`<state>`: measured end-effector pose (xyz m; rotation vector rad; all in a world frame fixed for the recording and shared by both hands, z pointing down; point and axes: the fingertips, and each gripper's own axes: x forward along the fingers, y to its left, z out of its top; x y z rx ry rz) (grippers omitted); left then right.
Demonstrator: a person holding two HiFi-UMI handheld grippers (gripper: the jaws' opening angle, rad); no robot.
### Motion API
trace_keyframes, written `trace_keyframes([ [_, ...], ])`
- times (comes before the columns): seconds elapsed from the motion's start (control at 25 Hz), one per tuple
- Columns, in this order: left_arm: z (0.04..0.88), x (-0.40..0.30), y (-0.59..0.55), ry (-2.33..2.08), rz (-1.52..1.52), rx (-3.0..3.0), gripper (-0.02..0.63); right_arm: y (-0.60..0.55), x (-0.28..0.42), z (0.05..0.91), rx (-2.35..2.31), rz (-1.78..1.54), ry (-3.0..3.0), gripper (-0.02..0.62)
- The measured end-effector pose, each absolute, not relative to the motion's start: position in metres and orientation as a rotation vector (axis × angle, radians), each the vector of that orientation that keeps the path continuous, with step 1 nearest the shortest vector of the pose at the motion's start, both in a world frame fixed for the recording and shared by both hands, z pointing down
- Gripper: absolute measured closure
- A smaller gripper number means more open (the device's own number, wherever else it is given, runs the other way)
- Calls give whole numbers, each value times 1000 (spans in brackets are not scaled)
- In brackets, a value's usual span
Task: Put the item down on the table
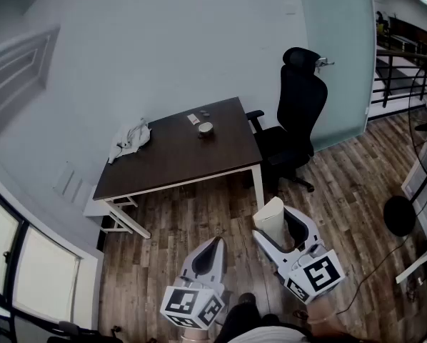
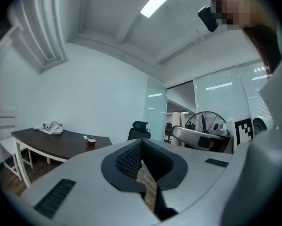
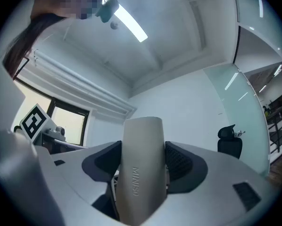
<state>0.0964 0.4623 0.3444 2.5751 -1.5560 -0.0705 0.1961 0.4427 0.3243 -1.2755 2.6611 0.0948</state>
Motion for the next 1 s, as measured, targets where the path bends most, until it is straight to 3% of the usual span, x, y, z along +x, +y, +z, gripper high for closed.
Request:
trace_keyframes([
  [1.0, 353, 13, 324, -1448, -82, 2642, 588, 300, 119, 326, -1344, 98, 2628, 299],
])
